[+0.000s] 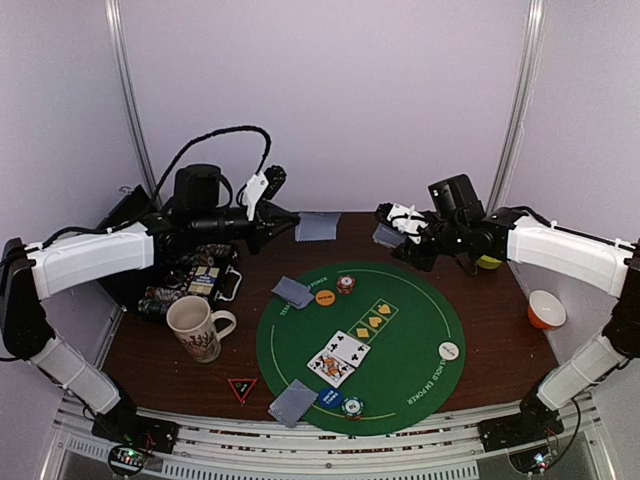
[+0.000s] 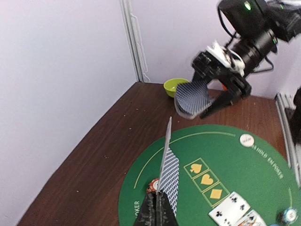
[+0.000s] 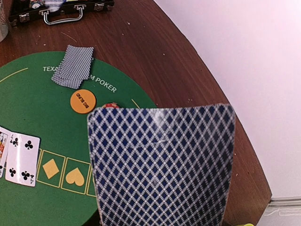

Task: Distribute texas hold em gaming equipment
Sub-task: Pick up the poker card from the face-down deck piles, then flop the poker card into the community card area.

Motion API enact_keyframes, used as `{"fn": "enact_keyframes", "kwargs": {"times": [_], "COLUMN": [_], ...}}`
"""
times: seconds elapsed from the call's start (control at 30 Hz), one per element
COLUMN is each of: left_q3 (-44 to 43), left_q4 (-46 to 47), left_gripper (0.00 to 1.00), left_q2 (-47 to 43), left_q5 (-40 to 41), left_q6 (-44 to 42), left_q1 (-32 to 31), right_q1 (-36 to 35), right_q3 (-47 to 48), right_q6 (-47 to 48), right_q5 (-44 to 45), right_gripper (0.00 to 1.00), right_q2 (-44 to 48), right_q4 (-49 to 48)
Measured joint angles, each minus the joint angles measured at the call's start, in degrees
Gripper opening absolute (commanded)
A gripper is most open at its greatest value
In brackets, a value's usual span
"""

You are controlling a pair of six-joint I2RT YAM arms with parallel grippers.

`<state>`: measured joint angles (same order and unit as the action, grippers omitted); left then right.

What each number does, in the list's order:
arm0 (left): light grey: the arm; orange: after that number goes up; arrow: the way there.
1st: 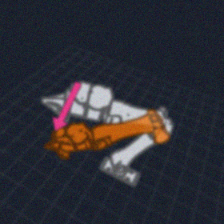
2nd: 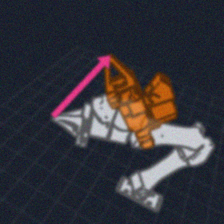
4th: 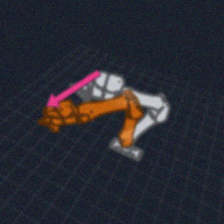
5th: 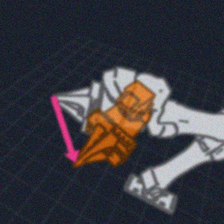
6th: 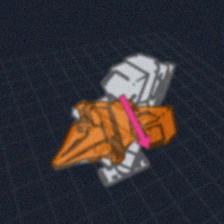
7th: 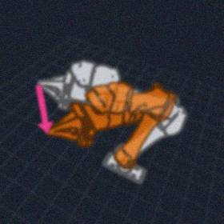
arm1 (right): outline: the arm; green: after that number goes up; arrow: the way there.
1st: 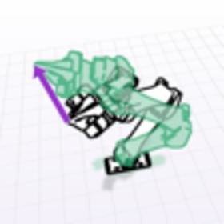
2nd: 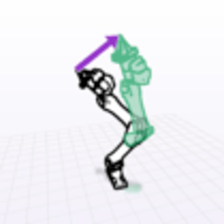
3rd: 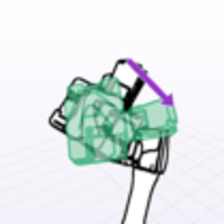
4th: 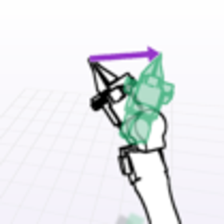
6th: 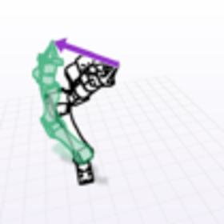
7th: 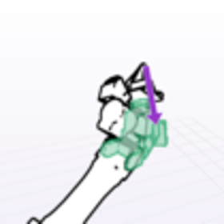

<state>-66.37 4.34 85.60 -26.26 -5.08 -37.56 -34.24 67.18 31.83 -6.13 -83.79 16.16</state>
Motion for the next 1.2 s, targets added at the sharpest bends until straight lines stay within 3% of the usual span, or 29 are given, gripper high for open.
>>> {"fn": "enact_keyframes", "kwargs": {"times": [0.2, 0.47, 0.9, 1.2], "left_q3": [5.6, 3.7, 0.9, 0.3], "left_q4": [-0.2, 0.1, 15.1, 17.0], "left_gripper": [0.0, 0.0, 0.0, 0.0], "left_q2": [1.3, 13.6, 26.9, 31.8], "left_q5": [0.6, 1.8, 6.5, 9.3], "left_q6": [-19.6, -41.6, -54.4, -61.0], "left_q1": [-3.0, -10.6, -15.8, -21.2], "right_q1": [2.0, 2.6, 2.9, 3.1], "right_q3": [-0.1, -0.1, -0.1, -0.2], "right_q6": [-0.6, -0.6, -0.5, -0.5], "right_q5": [1.0, 1.4, 1.4, 1.4], "right_gripper": [0.46, 0.46, 0.46, 0.46], "right_q2": [0.5, 2.2, 3.0, 3.0], "right_q4": [0.0, 0.2, 1.4, 1.5]}}
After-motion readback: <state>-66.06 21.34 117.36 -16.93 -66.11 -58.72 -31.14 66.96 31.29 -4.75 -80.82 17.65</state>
